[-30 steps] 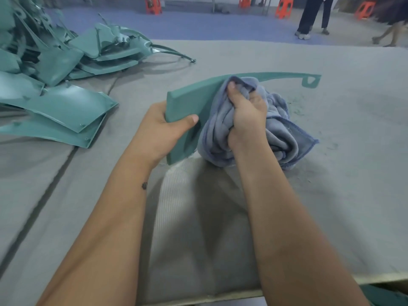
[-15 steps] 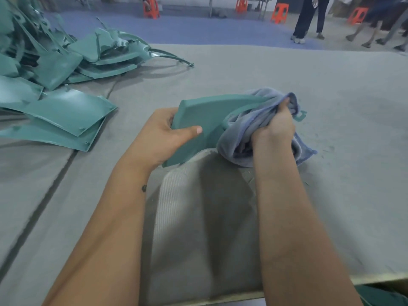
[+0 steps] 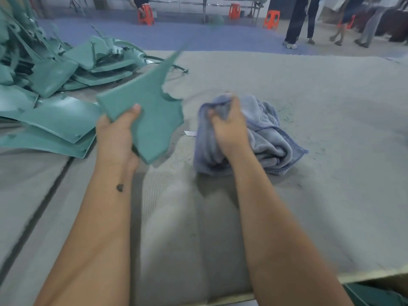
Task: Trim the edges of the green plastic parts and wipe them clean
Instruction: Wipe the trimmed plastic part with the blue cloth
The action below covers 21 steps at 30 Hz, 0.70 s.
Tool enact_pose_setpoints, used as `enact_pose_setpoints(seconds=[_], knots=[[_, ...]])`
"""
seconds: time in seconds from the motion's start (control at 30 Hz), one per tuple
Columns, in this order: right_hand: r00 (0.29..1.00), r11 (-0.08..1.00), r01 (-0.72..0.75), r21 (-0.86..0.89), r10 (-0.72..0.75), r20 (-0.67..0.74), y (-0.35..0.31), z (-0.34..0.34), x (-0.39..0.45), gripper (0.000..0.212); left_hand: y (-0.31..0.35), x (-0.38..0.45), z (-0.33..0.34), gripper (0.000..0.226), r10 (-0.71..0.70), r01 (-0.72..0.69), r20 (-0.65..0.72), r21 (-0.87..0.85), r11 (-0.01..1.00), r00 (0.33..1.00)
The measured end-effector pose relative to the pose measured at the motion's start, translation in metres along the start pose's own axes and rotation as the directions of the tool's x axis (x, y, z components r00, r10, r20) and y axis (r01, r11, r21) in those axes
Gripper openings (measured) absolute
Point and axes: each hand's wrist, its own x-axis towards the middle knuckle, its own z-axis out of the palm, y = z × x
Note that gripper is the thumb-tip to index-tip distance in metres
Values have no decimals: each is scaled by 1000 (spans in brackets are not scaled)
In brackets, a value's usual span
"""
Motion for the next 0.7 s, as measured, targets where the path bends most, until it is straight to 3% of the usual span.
enact_pose_setpoints(seconds=[0.03, 0.07, 0.1, 0.13, 0.17, 0.2, 0.23, 0.27, 0.3, 0.37, 0.43, 0.5, 0.6, 0.7], knots=[[968, 970, 160, -185, -118, 221, 4, 8, -1, 8, 1, 0, 1, 15, -38, 36, -10, -119, 992, 999], [905, 871, 286, -399, -109, 411, 3, 14, -5, 16, 2, -2, 3, 15, -85, 88, 22, -214, 973, 996], [858, 739, 385, -553, -67, 509, 7, 19, -5, 26, 1, -5, 8, 15, -141, 158, 82, -269, 950, 987], [858, 692, 402, -600, -55, 512, 6, 21, -4, 31, -2, -10, 14, 19, -198, 235, 153, -286, 929, 968], [885, 767, 322, -555, -35, 465, 0, 21, -4, 31, -5, -14, 20, 26, -256, 311, 216, -276, 909, 942], [918, 908, 143, -393, 26, 395, -5, 18, -4, 23, -7, -19, 26, 30, -314, 377, 257, -254, 891, 914], [928, 984, -84, -156, 134, 348, -9, 12, -2, 14, -9, -22, 30, 29, -366, 433, 283, -227, 872, 886], [919, 947, -292, 130, 240, 313, -11, 4, 1, 18, -12, -24, 32, 26, -413, 479, 297, -201, 854, 861], [903, 811, -419, 410, 326, 278, -12, -3, 3, 24, -13, -25, 33, 23, -455, 518, 298, -181, 836, 839], [878, 535, -448, 717, 415, 239, -6, -18, 8, 26, -15, -24, 31, 20, -512, 557, 273, -119, 822, 814], [851, 444, -468, 764, 459, 255, -6, -29, 7, 31, -15, -21, 26, 18, -522, 541, 250, -8, 841, 815], [837, 455, -465, 760, 507, 208, -9, -34, 5, 42, -12, -18, 20, 17, -528, 507, 268, 149, 849, 806], [869, 566, -442, 695, 463, 176, -15, -39, -1, 30, -6, -17, 15, 18, -579, 472, 320, 353, 808, 750], [886, 761, -408, 504, 463, 19, -20, -48, -11, 21, -4, -21, 14, 24, -565, 433, 332, 394, 811, 755]])
